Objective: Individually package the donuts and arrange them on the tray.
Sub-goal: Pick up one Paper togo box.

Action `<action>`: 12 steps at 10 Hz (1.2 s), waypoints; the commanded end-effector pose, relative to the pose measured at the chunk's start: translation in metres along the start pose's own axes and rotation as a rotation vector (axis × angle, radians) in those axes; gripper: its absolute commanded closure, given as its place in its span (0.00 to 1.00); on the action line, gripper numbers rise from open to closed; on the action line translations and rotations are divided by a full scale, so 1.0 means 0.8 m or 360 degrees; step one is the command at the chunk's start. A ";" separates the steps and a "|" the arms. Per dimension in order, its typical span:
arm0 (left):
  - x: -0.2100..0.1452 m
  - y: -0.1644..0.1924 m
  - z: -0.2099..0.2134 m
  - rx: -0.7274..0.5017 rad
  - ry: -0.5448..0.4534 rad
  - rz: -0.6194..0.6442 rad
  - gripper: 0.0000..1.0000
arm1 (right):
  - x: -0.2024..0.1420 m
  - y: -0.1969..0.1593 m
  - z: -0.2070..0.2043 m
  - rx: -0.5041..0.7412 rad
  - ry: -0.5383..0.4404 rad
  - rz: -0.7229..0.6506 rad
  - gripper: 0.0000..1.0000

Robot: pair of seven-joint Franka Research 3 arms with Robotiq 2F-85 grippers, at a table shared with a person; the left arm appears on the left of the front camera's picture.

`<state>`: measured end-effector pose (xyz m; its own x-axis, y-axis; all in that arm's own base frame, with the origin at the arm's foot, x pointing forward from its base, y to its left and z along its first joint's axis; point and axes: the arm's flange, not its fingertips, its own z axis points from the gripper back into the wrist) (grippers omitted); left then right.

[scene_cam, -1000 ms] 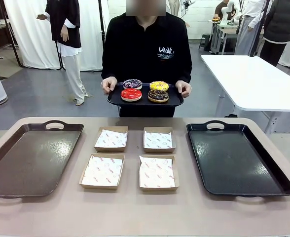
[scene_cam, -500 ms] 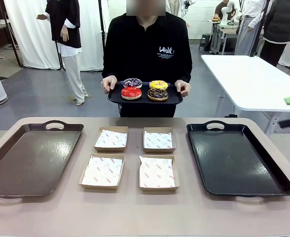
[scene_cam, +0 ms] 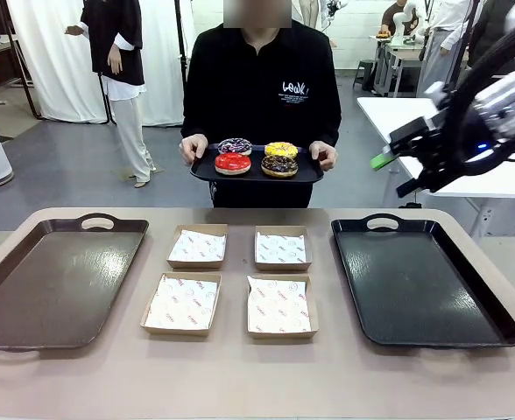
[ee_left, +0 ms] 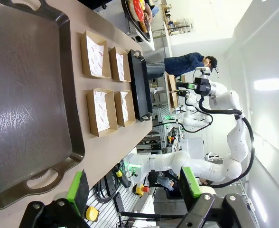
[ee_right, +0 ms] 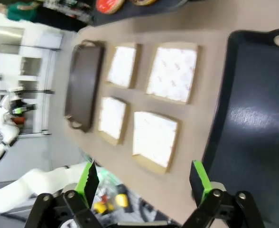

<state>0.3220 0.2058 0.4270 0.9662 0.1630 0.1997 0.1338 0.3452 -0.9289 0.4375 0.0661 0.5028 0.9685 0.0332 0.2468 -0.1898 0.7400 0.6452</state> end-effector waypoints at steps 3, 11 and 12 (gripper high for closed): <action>-0.001 -0.001 0.001 -0.0019 -0.0018 -0.0008 0.00 | 0.006 0.030 -0.091 -0.0426 -0.0022 0.0049 0.00; -0.001 -0.001 0.001 -0.0019 -0.0018 -0.0008 0.00 | 0.005 0.024 -0.128 -0.0455 -0.0005 0.0097 0.00; -0.001 -0.001 0.001 -0.0019 -0.0018 -0.0008 0.00 | 0.005 0.024 -0.128 -0.0455 -0.0005 0.0097 0.00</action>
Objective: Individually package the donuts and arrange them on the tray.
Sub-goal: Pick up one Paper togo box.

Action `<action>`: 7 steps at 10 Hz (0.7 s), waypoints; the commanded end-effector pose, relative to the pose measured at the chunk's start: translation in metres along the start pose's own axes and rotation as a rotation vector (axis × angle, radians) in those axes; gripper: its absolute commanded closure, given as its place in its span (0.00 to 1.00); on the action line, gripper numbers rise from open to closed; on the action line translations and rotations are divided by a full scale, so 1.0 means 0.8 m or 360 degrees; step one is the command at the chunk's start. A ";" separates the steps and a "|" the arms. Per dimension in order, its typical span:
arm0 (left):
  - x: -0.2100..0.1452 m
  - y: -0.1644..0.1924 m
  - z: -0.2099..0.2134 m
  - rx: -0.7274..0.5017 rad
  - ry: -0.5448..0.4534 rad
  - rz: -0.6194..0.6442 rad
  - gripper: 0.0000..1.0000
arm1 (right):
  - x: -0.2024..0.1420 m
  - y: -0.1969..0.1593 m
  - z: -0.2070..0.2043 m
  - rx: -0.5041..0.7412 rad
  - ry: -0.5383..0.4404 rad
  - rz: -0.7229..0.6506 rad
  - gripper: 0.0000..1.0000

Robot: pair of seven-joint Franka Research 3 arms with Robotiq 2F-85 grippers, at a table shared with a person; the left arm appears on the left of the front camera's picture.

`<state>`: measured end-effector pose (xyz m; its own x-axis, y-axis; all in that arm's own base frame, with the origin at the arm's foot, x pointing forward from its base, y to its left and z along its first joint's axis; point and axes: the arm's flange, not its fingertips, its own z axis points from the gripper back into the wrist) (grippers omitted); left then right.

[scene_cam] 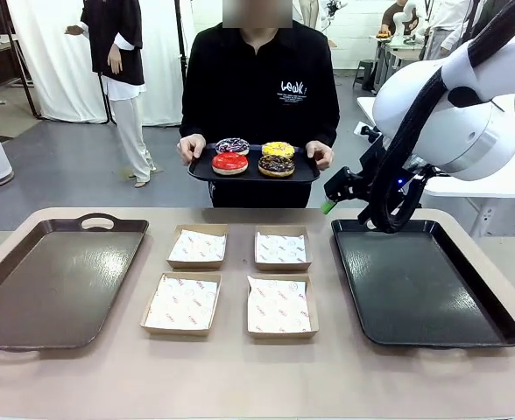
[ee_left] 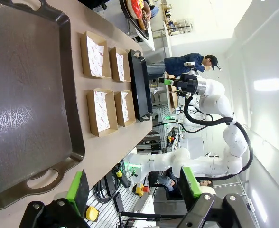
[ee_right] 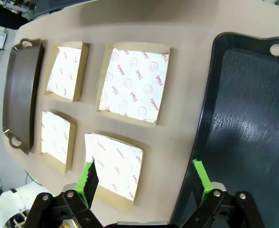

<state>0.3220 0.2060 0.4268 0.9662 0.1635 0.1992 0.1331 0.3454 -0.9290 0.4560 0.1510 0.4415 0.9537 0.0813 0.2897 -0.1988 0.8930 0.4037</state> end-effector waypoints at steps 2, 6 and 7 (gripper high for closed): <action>-0.001 -0.001 0.001 -0.0020 -0.0018 -0.0009 0.00 | -0.002 -0.001 0.002 -0.0010 0.0012 -0.0006 0.00; -0.001 -0.001 0.001 -0.0020 -0.0018 -0.0009 0.00 | 0.034 0.061 -0.020 -0.0285 0.0340 -0.0098 0.00; -0.001 -0.001 0.001 -0.0020 -0.0018 -0.0009 0.00 | 0.055 0.081 -0.024 -0.0361 0.0380 -0.0143 0.00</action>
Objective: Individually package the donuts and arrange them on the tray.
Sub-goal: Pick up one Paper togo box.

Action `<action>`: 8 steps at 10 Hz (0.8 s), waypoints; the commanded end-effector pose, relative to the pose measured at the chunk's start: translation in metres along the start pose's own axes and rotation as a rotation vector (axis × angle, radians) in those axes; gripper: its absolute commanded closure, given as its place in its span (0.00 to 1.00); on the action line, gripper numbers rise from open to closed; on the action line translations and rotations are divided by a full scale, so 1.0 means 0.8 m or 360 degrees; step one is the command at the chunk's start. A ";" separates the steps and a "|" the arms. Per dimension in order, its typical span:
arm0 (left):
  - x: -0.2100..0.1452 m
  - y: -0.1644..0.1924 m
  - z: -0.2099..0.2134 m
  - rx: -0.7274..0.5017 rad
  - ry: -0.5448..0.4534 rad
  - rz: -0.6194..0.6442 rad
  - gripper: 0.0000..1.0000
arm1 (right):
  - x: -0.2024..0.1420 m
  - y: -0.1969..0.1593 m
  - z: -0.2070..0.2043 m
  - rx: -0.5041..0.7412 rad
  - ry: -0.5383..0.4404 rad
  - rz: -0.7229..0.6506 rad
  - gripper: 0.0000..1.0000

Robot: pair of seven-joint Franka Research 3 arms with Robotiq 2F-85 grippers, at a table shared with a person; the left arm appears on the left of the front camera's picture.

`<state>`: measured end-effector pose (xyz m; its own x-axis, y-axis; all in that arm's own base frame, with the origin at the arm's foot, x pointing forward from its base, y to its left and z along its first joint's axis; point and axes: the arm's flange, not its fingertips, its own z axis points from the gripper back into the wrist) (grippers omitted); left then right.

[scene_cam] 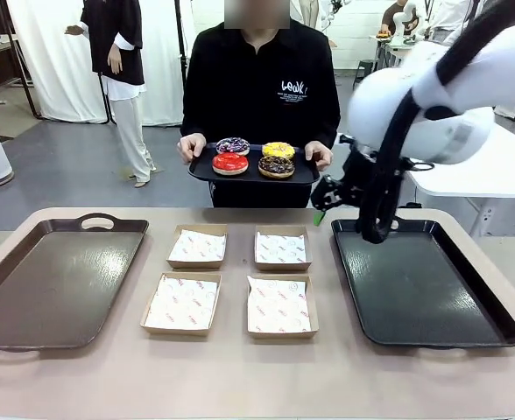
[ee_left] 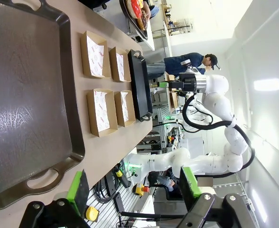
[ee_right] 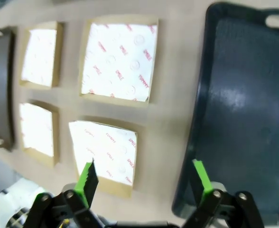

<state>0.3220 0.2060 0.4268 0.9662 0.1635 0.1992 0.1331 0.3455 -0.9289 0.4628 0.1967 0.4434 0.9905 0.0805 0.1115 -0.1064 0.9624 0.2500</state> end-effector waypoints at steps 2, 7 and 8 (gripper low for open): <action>-0.001 -0.001 0.001 -0.0020 -0.0018 -0.0009 0.00 | 0.070 0.070 0.004 -0.0221 0.0166 -0.0055 0.00; -0.001 -0.001 0.001 -0.0020 -0.0018 -0.0009 0.00 | 0.113 0.076 -0.067 -0.0290 -0.0058 -0.0046 0.00; -0.001 -0.001 0.001 -0.0020 -0.0018 -0.0009 0.00 | 0.113 0.068 -0.083 -0.0294 -0.0110 -0.0047 0.00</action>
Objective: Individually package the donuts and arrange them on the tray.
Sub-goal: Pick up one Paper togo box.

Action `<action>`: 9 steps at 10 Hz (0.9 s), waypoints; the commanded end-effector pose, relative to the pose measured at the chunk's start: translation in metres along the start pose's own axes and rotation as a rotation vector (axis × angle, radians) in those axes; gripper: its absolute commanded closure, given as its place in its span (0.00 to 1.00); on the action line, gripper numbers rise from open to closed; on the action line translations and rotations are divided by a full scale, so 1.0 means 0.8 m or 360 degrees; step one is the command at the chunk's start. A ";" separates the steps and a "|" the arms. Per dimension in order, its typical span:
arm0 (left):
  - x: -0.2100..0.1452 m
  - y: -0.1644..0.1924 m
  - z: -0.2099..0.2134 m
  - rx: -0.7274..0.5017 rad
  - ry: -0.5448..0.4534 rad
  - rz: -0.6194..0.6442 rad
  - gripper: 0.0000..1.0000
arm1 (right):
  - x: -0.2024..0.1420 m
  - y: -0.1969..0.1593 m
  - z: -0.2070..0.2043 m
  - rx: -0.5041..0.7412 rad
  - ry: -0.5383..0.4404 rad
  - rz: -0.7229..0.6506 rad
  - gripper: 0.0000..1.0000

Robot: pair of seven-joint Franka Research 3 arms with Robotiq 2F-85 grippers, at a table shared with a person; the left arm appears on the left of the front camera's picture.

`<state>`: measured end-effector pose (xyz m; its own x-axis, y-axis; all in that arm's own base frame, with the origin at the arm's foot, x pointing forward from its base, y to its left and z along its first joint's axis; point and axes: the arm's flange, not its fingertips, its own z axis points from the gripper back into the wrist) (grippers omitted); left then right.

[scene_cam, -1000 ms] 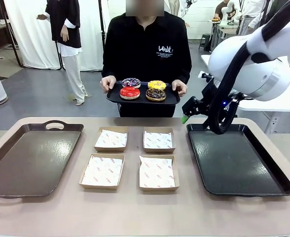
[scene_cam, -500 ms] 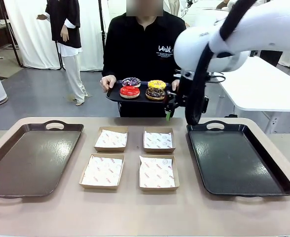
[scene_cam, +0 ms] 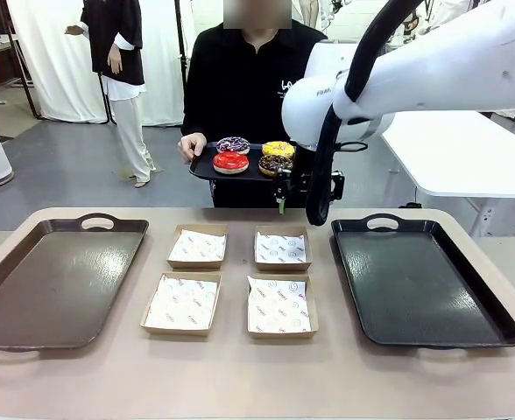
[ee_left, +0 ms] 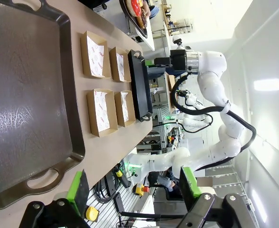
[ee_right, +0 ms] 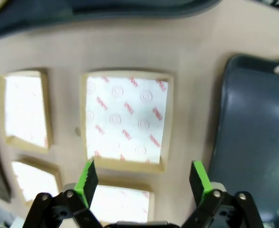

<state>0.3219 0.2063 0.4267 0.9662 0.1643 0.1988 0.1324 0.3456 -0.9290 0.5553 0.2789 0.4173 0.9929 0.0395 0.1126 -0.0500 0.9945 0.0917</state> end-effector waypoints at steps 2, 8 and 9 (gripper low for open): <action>-0.001 -0.002 0.001 -0.0020 -0.0017 -0.0010 0.00 | -0.007 -0.021 -0.039 -0.0018 -0.0124 -0.0010 0.00; -0.001 -0.002 0.001 -0.0020 -0.0017 -0.0010 0.00 | -0.019 -0.050 -0.086 0.0031 -0.0105 -0.0062 0.00; -0.001 -0.002 0.001 -0.0020 -0.0017 -0.0010 0.00 | -0.022 -0.051 -0.091 0.0031 -0.0097 -0.0057 0.00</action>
<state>0.3219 0.2063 0.4267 0.9662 0.1645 0.1987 0.1322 0.3456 -0.9290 0.5505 0.2444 0.3468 0.9873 -0.0043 0.1589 -0.0107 0.9955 0.0937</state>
